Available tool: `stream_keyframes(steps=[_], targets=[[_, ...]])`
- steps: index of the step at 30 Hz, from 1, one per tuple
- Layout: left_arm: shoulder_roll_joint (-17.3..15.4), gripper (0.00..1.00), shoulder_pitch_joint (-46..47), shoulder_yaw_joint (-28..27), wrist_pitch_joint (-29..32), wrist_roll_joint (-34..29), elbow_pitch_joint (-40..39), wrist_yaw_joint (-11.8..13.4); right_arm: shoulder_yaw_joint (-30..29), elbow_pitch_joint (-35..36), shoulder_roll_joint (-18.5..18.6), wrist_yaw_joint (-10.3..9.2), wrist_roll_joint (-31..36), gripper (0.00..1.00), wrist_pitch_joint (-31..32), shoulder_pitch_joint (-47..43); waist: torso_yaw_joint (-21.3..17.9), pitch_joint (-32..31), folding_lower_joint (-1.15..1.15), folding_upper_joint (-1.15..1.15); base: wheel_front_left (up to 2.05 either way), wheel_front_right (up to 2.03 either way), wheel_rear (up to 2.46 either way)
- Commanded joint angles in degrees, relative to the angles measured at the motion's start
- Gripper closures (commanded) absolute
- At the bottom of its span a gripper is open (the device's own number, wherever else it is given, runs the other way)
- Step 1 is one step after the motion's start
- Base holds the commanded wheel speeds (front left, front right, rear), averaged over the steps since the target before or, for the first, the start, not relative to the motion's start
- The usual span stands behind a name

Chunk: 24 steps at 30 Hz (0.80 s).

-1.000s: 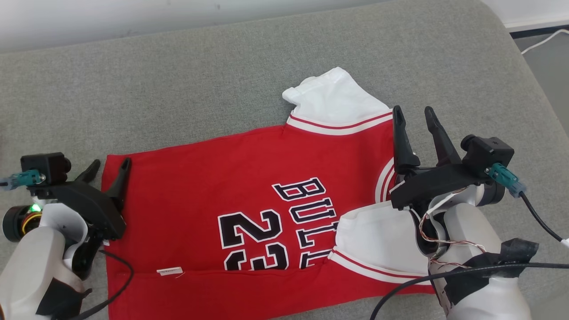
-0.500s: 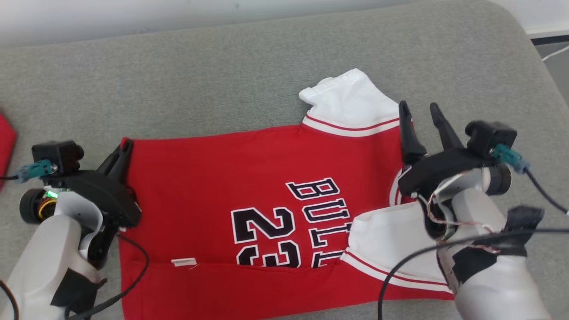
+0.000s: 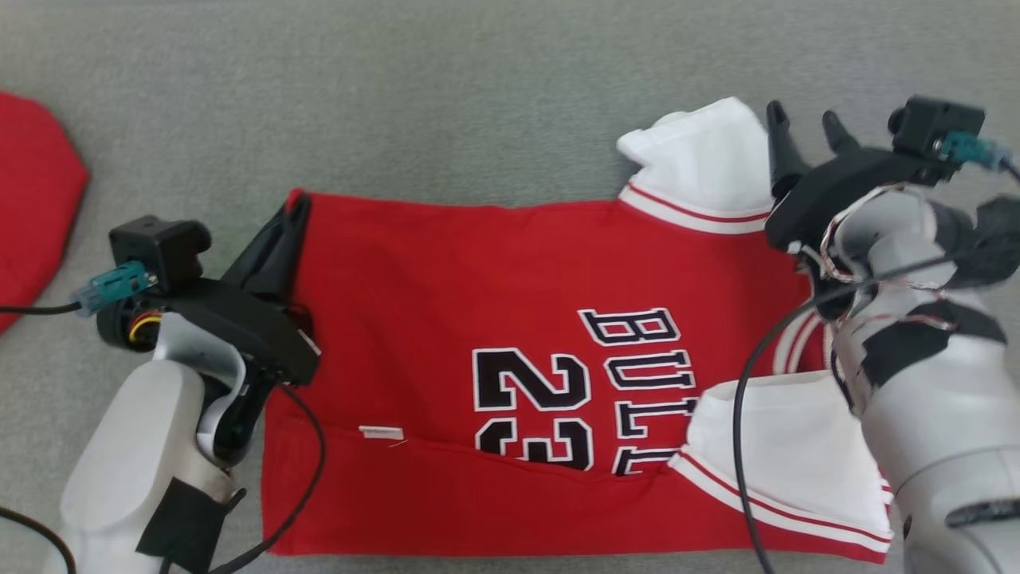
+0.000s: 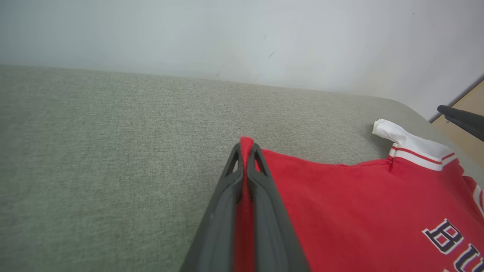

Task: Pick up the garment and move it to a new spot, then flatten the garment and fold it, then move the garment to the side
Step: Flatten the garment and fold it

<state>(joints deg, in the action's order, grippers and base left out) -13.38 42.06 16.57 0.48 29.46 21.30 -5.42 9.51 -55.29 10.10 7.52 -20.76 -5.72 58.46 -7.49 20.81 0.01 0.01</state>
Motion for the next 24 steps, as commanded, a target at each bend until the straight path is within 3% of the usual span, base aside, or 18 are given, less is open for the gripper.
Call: stream_keyframes(steps=[1,10,18,19,20,21,24], targets=[[0.1,1.00,-0.7,0.1,0.2,-0.3,-1.2,0.4,0.2,-1.4,0.5,-0.05,0.3,0.00,0.3,1.6,2.2,2.1,-0.01,-0.01,0.00,0.00,0.00],[1.3,1.00,-0.9,1.9,1.5,-0.5,-8.0,1.2,-2.1,-13.1,3.1,-0.05,0.6,0.00,1.1,10.8,5.9,6.3,-0.01,-0.01,0.00,0.00,0.00],[1.7,1.00,-0.5,3.2,2.1,-0.8,-10.0,1.5,-2.4,-17.5,3.5,-0.05,2.8,0.00,2.0,13.8,7.1,8.2,-0.01,-0.01,0.00,0.00,0.00],[1.7,1.00,-0.4,3.2,2.1,-0.7,-10.0,1.6,-2.5,-17.9,3.6,-0.05,3.2,0.38,2.5,13.8,7.2,8.3,-0.01,-0.01,0.00,0.00,0.00],[1.7,1.00,-0.3,3.3,2.1,-0.7,-10.0,1.6,-2.6,-18.1,3.7,-0.04,3.6,0.87,2.9,13.9,7.3,8.3,-0.01,-0.01,0.00,0.00,0.00],[1.7,1.00,-0.3,3.4,2.1,-0.7,-9.8,1.6,-2.8,-18.3,3.6,-0.04,4.1,1.00,2.8,13.9,7.3,8.3,-0.01,-0.01,0.00,0.00,0.00],[1.5,1.00,-0.4,3.2,1.5,-0.5,-9.3,1.7,-3.1,-18.4,3.9,-0.05,5.9,1.00,1.1,14.1,7.1,7.8,-0.01,-0.01,0.00,0.00,0.00]])
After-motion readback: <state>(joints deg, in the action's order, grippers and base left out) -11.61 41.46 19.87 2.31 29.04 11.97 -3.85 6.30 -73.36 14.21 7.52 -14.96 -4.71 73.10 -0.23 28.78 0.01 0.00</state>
